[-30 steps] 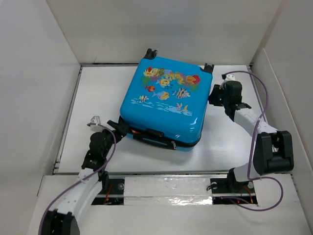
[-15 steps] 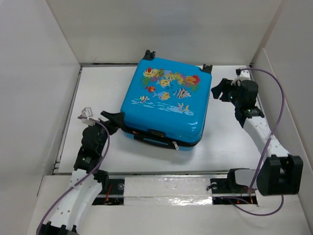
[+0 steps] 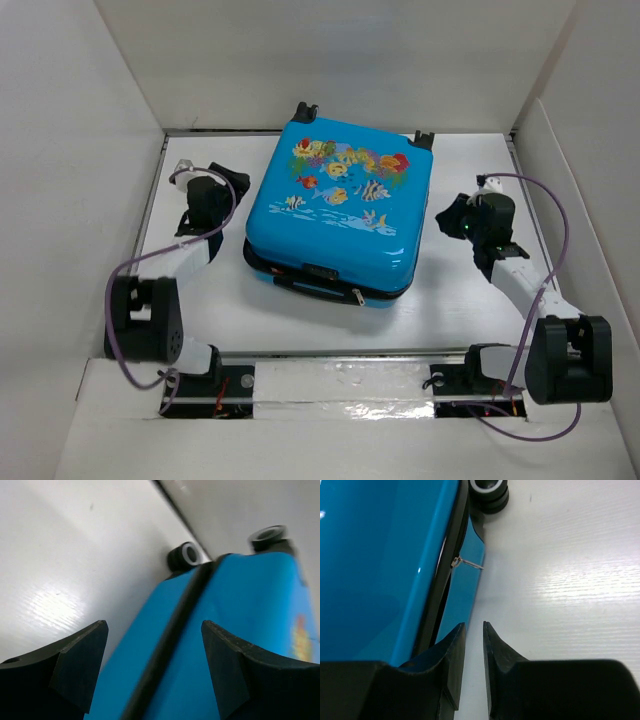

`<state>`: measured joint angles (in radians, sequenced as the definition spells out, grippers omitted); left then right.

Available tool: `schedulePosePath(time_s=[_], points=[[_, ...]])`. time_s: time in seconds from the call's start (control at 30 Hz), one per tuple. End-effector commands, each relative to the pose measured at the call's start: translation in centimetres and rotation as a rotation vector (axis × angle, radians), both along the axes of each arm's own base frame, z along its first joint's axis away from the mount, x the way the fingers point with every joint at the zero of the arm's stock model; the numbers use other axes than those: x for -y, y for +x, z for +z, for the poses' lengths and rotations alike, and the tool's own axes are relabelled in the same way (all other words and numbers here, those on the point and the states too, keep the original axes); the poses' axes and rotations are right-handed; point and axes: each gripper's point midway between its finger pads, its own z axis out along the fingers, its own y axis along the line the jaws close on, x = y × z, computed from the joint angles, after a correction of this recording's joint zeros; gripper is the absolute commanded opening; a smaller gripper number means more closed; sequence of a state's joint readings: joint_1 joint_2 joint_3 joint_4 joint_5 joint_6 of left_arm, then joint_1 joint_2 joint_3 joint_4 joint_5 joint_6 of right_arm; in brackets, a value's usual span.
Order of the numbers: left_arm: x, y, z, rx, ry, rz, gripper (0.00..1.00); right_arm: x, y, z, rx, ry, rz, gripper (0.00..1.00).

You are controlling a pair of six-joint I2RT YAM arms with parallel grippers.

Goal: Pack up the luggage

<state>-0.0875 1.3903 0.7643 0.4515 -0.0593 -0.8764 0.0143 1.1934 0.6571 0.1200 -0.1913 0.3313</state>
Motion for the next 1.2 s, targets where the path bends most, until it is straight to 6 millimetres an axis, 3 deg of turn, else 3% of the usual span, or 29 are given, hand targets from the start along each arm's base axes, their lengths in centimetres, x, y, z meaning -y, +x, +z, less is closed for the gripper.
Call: schedulePosePath(time_s=[0.0,0.17,0.27,0.3,0.33,0.37,0.43,0.47,0.53,0.57,0.6,0.67,0.7,0.77,0.8,0.9,1.03,1.1,1.13,1.17], points=[[0.3,2.4,-1.5,-0.007,-0.071,-0.062,0.72,-1.9,1.4,0.9,0.057,0.012,0.05,0.27],[0.5,3.9,-6.8,-0.109,-0.138,-0.104,0.72,-4.6,2.5,-0.8,0.031,0.025,0.068,0.27],[2.7,4.0,-8.1,-0.126,-0.152,-0.173,0.71,-5.8,3.7,-1.6,0.021,0.045,0.082,0.27],[3.3,3.9,-8.5,-0.132,-0.14,-0.194,0.71,-6.0,4.1,-2.8,-0.007,0.044,0.089,0.26],[4.8,3.6,-8.6,-0.138,-0.133,-0.229,0.71,-6.8,4.4,-2.9,-0.004,0.038,0.117,0.26],[5.5,3.0,-9.0,-0.145,-0.129,-0.244,0.71,-8.1,4.8,-2.2,0.012,0.039,0.156,0.26],[6.5,2.3,-9.0,-0.13,-0.123,-0.261,0.72,-9.0,5.2,-3.2,-0.014,0.008,0.189,0.26],[7.4,0.7,-9.5,-0.142,-0.125,-0.275,0.72,-9.5,5.3,-3.1,-0.011,0.005,0.206,0.26],[8.0,-0.4,-8.9,-0.096,-0.135,-0.262,0.71,-10.5,5.9,-2.9,0.001,-0.002,0.246,0.26],[8.9,-2.1,-9.3,-0.107,-0.137,-0.282,0.71,-11.4,5.8,-2.9,0.0,-0.001,0.283,0.26],[9.2,-2.7,-9.4,-0.105,-0.137,-0.279,0.71,-11.6,6.5,-2.0,0.019,-0.008,0.292,0.26],[10.2,-4.6,-9.4,-0.097,-0.15,-0.295,0.71,-12.2,6.5,-2.7,-0.01,-0.038,0.327,0.26],[11.9,-5.7,-9.4,-0.095,-0.148,-0.329,0.71,-12.9,6.5,-2.5,-0.004,-0.041,0.356,0.27],[13.2,-7.7,-9.3,-0.088,-0.166,-0.347,0.71,-13.6,6.7,-2.4,-0.003,-0.032,0.394,0.27],[14.8,-8.9,-9.0,-0.081,-0.169,-0.384,0.71,-13.9,6.7,-2.3,-0.001,-0.028,0.41,0.27],[15.4,-10.5,-7.8,-0.05,-0.156,-0.372,0.71,-13.7,6.6,-2.5,-0.013,-0.032,0.426,0.28],[13.3,-11.2,-5.9,-0.004,-0.119,-0.294,0.71,-12.9,6.1,-3.3,-0.04,-0.04,0.41,0.28],[12.5,-11.3,-2.5,0.074,-0.116,-0.272,0.71,-12.0,6.6,-3.5,-0.042,-0.035,0.397,0.29],[11.8,-11.6,-2.3,0.075,-0.087,-0.254,0.71,-11.8,6.7,-3.9,-0.056,-0.03,0.398,0.3],[11.3,-11.7,0.1,0.134,-0.094,-0.236,0.71,-11.6,6.9,-4.0,-0.067,-0.025,0.405,0.32]])
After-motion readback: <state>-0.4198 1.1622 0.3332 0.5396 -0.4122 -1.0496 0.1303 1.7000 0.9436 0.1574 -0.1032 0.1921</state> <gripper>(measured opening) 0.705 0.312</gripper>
